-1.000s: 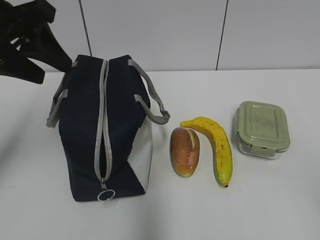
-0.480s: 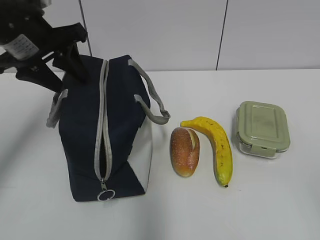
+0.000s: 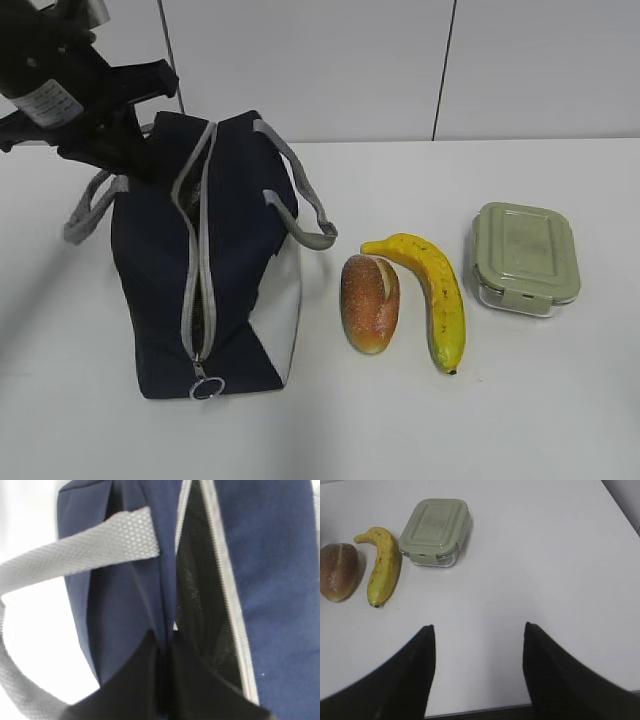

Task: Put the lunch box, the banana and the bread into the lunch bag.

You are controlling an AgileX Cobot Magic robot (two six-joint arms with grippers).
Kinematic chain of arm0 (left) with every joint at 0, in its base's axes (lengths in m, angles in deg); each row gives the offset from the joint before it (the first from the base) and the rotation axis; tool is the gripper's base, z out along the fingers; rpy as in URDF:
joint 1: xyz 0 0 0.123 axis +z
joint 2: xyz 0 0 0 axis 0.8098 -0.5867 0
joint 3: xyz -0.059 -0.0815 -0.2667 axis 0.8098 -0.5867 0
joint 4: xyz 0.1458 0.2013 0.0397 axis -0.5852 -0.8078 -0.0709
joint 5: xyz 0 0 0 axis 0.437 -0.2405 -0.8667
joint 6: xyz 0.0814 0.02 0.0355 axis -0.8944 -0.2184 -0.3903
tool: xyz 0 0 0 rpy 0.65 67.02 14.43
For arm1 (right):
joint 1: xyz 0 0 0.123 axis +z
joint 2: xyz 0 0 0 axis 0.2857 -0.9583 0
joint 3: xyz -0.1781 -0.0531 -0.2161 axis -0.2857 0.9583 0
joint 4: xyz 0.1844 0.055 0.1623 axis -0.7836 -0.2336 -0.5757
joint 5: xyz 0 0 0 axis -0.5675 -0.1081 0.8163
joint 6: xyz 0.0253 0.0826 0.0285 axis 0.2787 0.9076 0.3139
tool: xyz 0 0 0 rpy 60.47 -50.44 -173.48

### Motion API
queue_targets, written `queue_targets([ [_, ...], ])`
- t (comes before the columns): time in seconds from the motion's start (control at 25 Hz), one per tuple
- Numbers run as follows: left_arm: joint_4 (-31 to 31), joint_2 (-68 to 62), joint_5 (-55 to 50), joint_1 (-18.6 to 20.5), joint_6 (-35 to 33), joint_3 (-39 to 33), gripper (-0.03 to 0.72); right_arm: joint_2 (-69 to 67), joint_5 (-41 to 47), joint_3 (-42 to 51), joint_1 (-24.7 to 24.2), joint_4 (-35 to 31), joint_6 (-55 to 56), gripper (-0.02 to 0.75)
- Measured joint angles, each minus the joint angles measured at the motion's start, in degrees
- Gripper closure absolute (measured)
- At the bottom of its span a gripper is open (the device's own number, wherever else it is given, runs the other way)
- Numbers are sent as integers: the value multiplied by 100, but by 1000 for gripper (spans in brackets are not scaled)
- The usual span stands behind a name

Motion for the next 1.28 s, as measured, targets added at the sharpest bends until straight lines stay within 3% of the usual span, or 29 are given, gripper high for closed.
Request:
queue_targets([
  [0.16, -22, -18, 56, 0, -87, 0, 688, 0, 0, 0, 0, 0, 0, 321],
  [1.28, -27, -20, 116, 0, -107, 0, 688, 0, 0, 0, 11, -34, 0, 321],
])
